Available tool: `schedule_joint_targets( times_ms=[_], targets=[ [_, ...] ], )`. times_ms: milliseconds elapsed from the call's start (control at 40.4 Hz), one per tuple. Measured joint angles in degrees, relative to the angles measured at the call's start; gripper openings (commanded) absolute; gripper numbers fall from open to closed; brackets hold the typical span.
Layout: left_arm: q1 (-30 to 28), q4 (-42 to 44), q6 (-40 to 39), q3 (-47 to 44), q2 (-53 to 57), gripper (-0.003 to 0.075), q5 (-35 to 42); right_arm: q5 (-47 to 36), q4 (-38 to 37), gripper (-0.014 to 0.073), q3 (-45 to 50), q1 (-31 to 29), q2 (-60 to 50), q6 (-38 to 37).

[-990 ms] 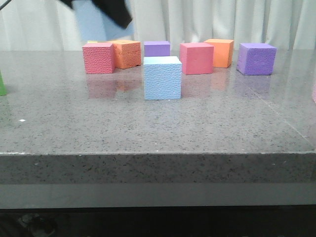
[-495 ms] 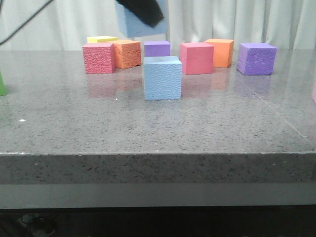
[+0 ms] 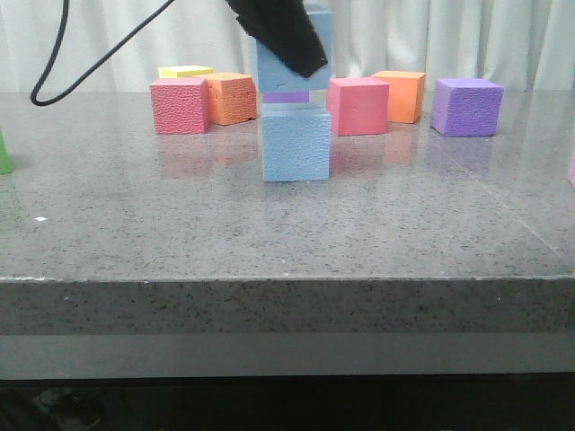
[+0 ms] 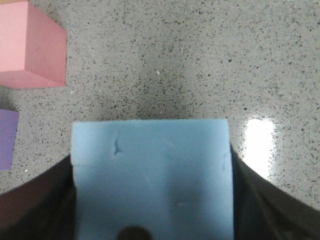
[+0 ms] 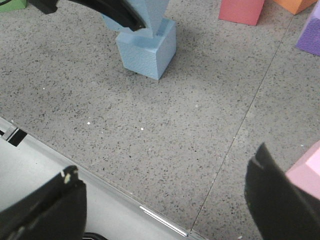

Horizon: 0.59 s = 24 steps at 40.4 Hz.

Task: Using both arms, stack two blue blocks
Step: 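Lower the held cube onto the centered blue cube and open the left gripper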

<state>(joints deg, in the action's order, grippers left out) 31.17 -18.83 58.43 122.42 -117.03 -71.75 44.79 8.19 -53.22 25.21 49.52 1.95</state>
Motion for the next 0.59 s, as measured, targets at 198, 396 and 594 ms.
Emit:
schedule_joint_targets(
  times_ms=[198,396,594],
  targets=[
    [0.00,0.09,0.49,0.00,-0.28,0.0356,0.00,0.00,0.00,0.0643,0.00,0.00,0.00,0.00],
    [0.00,-0.02,1.68,0.00,-0.37,0.0356,0.00,0.00,0.00,0.0643,0.00,0.00,0.00,0.00],
    [0.00,-0.10,2.02,0.12,-1.20,0.0362,0.00,0.00,0.00,0.0643,0.00,0.00,0.00,0.00]
  ],
)
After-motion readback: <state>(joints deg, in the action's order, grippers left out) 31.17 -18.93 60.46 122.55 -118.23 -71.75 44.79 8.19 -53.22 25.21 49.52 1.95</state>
